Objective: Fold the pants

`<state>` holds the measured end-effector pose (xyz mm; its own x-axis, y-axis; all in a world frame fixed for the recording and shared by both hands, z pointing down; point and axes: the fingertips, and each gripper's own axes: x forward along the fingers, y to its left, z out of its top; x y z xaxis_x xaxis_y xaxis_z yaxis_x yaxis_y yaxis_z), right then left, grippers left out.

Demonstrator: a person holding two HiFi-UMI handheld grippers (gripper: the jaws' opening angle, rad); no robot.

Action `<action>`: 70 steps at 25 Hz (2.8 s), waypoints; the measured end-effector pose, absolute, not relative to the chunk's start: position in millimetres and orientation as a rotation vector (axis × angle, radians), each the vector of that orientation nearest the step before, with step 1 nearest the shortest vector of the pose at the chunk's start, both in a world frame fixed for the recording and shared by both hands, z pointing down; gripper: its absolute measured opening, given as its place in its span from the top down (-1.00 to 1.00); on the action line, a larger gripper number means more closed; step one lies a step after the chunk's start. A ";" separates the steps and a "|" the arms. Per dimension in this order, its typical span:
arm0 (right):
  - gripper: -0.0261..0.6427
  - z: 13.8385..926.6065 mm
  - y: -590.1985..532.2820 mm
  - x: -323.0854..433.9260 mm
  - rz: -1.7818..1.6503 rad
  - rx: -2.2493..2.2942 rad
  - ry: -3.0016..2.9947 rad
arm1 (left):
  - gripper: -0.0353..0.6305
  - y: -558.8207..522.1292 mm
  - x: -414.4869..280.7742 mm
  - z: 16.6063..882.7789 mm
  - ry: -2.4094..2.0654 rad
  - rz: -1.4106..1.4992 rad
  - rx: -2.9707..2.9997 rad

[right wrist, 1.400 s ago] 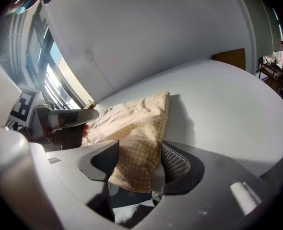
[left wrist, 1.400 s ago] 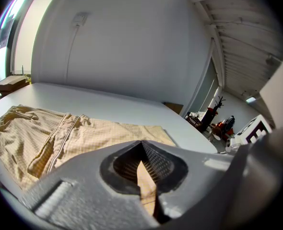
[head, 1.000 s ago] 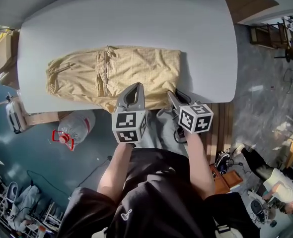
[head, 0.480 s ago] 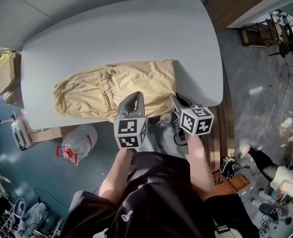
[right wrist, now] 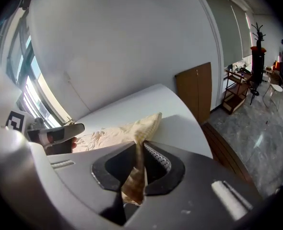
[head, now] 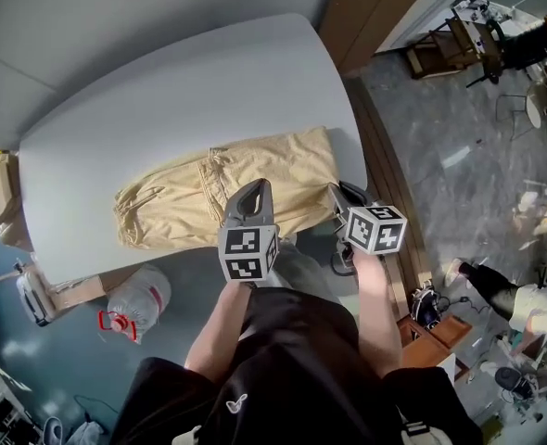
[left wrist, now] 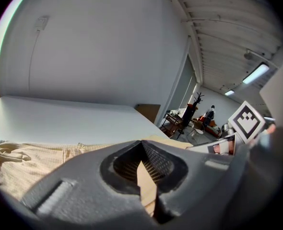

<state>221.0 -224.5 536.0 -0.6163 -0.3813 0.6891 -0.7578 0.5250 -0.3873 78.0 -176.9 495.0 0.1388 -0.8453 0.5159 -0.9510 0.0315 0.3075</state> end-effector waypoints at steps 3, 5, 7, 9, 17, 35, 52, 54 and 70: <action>0.79 529.6 -227.5 237.7 0.898 0.940 -2.220 | 0.88 -184.4 98.2 489.5 -1.702 0.210 1.858; 0.79 526.8 -226.0 240.7 0.880 0.941 -2.214 | 0.88 -183.7 101.5 488.3 -1.704 0.197 1.853; 0.79 524.0 -225.0 240.6 0.852 0.942 -2.208 | 0.88 -182.8 100.0 487.8 -1.713 0.185 1.842; 0.79 519.9 -224.7 237.9 0.810 0.935 -2.203 | 0.88 -180.1 94.0 486.7 -1.732 0.168 1.824; 0.79 488.0 -222.5 188.1 0.606 0.893 -2.237 | 0.88 -141.0 34.5 490.4 -1.828 0.118 1.702; 0.79 398.5 -152.6 -20.5 0.252 0.615 -2.427 | 0.88 -42.2 -130.4 467.3 -2.031 0.001 1.521; 0.79 493.0 29.0 -239.6 0.013 -0.076 -2.296 | 0.88 112.3 -262.4 487.3 -2.241 -0.039 1.077; 0.79 509.0 54.7 -250.9 -0.038 -0.168 -2.261 | 0.88 123.1 -267.6 498.5 -2.233 -0.044 1.036; 0.25 571.5 134.4 -260.0 0.491 -0.474 -2.298 | 0.88 139.7 -283.8 544.7 -2.152 -0.030 1.014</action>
